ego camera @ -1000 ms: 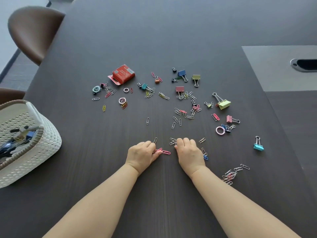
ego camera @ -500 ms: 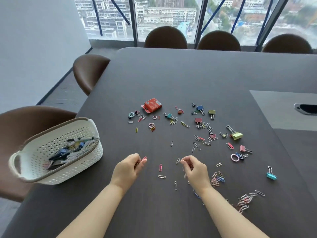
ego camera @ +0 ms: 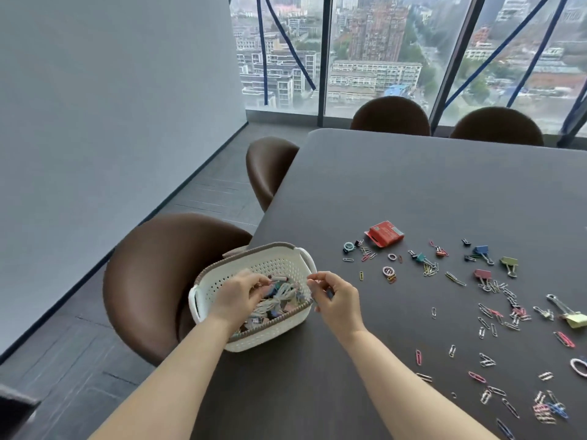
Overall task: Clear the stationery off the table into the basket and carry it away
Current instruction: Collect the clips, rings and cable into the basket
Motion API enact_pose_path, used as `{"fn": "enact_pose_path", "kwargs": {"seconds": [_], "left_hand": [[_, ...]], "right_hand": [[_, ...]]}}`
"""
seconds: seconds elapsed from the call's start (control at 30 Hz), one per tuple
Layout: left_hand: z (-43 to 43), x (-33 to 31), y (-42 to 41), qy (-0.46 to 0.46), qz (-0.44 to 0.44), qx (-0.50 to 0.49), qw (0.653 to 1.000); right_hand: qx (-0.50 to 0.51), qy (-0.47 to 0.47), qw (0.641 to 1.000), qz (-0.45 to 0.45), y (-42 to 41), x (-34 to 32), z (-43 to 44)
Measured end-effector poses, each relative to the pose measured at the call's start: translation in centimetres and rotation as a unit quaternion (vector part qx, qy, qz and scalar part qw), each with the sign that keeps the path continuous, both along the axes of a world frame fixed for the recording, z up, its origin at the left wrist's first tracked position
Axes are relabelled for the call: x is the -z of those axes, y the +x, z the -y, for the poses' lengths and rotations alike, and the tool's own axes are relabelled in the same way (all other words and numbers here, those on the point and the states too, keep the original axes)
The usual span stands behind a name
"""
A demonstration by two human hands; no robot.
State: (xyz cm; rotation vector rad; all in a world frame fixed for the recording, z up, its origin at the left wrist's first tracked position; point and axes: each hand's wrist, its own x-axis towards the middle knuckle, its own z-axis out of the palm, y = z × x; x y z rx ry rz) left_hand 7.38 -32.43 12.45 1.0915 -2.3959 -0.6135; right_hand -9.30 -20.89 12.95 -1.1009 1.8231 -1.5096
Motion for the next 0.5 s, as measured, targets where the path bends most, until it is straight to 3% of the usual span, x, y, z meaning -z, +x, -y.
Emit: {"fn": "enact_pose_path", "kwargs": {"seconds": [0.1,0.3,0.43,0.5], "left_hand": [[1.8,1.4,1.4,0.026,0.044,0.035,0.998],[2.5,1.1,3.3,-0.025,0.037,0.052,0.998],[2.4,1.7,5.0,-0.14,0.062,-0.012,0.988],[2.0,2.6,5.7,-0.131,0.093,-0.072,0.984]], "right_hand": [[0.009,-0.002,1.0,-0.016,1.2,0.4,1.8],[0.015,-0.012,0.999,-0.039,2.0,0.3,5.5],[0.005,-0.011,0.995,-0.099,2.9,0.3,8.5],[-0.005,0.028,0.991,-0.131,2.9,0.5,9.4]]}}
